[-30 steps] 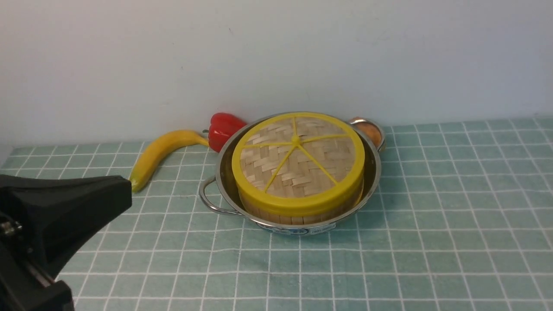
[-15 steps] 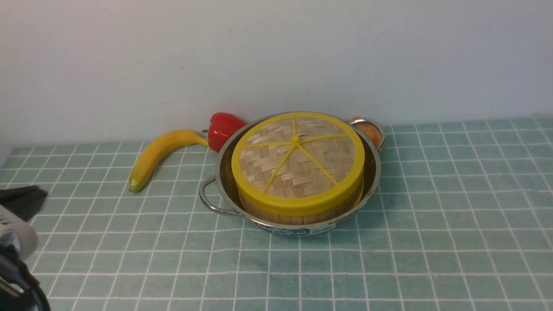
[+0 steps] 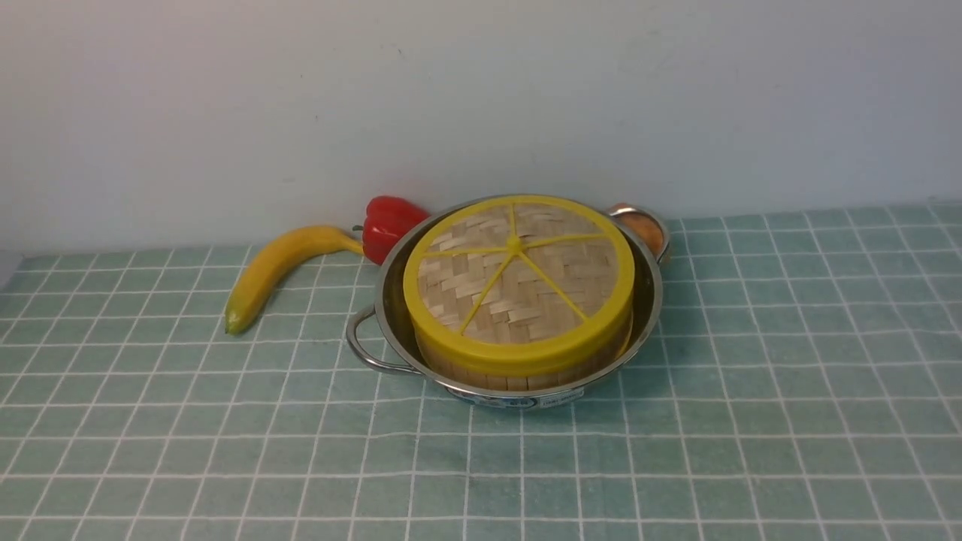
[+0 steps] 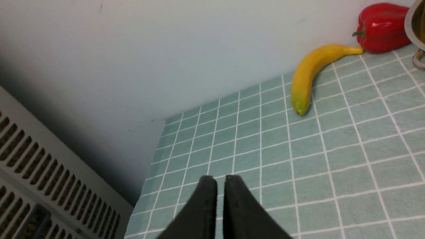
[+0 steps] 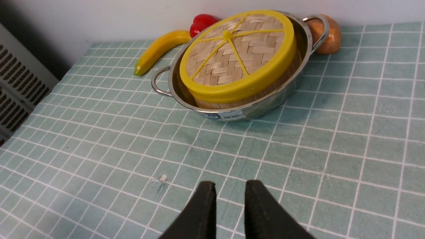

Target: Place the steamer in the pot on the blue tablecloth, and put the lid on the steamer.

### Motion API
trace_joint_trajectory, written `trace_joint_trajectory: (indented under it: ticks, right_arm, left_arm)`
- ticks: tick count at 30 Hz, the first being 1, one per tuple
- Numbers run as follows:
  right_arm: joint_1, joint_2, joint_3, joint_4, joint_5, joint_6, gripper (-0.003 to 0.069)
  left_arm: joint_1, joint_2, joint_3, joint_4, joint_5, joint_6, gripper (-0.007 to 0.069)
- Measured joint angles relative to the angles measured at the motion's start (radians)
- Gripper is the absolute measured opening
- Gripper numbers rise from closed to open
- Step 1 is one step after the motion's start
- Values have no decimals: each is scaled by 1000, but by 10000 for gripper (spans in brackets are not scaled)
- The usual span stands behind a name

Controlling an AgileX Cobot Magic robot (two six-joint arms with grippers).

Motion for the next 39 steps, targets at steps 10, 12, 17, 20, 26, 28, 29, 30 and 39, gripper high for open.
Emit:
trace_joint_trajectory:
  ticks: [10,12,17,20,26,28,29,30,39]
  right_arm:
    - [0,0,0,1,-1,0,180]
    - [0,0,0,1,-1,0,183]
    - [0,0,0,1,-1,0,199]
    - [0,0,0,1,-1,0,207]
    - [0,0,0,1,-1,0,226]
    - [0,0,0,1,-1,0,230]
    - [0,0,0,1,-1,0,232]
    - [0,0,0,1,-1,0,235]
    - [0,0,0,1,-1,0,239]
  left_arm:
    - [3,3,45,-47,-116,-4,43]
    - [3,5,62,-68,-144,-8,43]
    - [3,9,181,-123,-254,-15,53]
    - [3,9,254,-134,-319,-15,62]
    - [3,10,280,-146,-403,-15,75]
    - [3,10,280,-148,-409,-15,75]
    - [3,10,280,-150,-409,-15,76]
    - [3,10,280,-150,-410,-15,80]
    - [3,10,280,-151,-410,-15,94]
